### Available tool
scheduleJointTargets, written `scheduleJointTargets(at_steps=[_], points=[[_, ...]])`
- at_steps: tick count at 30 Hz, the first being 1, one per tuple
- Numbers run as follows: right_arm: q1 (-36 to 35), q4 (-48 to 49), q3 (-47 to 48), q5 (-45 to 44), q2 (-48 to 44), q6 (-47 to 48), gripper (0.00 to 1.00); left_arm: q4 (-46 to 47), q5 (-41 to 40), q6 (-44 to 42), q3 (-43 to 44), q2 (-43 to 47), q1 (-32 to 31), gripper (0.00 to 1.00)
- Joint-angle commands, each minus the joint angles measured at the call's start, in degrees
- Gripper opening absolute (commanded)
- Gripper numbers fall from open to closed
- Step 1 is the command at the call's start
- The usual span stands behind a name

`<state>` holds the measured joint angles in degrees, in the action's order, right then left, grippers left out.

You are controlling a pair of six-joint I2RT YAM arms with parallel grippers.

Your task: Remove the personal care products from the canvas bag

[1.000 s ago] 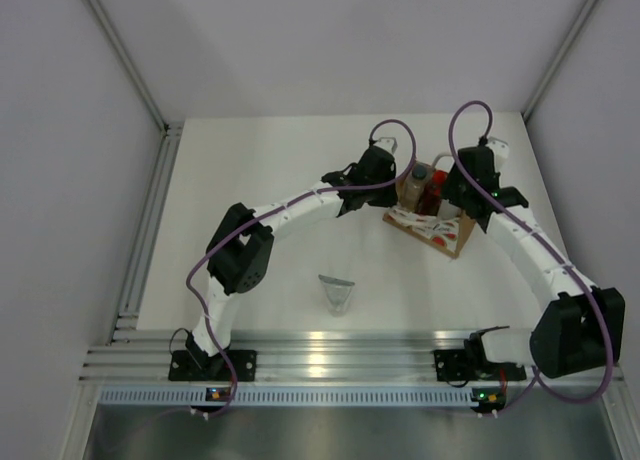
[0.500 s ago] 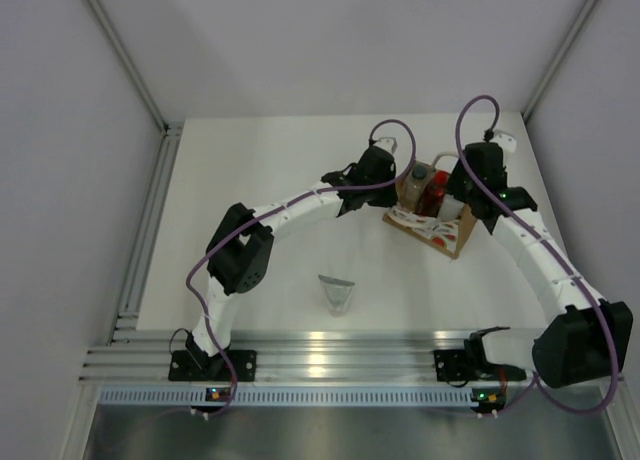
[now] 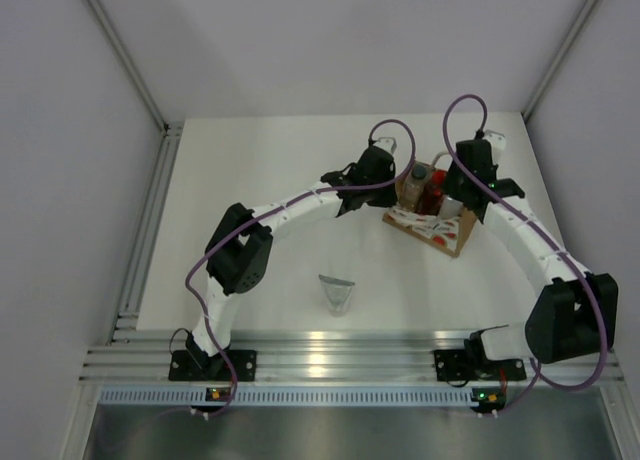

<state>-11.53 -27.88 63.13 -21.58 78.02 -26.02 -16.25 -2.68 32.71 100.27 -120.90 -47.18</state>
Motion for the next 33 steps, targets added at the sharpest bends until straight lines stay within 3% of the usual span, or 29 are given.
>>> scheduleJointTargets(at_steps=[1, 28, 31, 33], points=[[1.42, 1.16, -1.69, -0.30, 2.75, 0.27, 0.48, -1.15, -0.31, -0.72, -0.34, 4.01, 0.42, 0.00], [2.48, 4.76, -5.66, 0.93, 6.79, 1.06, 0.57, -1.06, -0.31, -0.72, -0.60, 4.89, 0.42, 0.00], [2.39, 4.76, -5.04, 0.49, 7.59, 1.15, 0.53, -1.15, -0.31, -0.80, -0.60, 4.89, 0.42, 0.00], [2.48, 4.94, -5.04, 0.58, 7.59, 1.15, 0.44, -1.15, -0.49, -0.89, -0.69, 4.89, 0.42, 0.00]])
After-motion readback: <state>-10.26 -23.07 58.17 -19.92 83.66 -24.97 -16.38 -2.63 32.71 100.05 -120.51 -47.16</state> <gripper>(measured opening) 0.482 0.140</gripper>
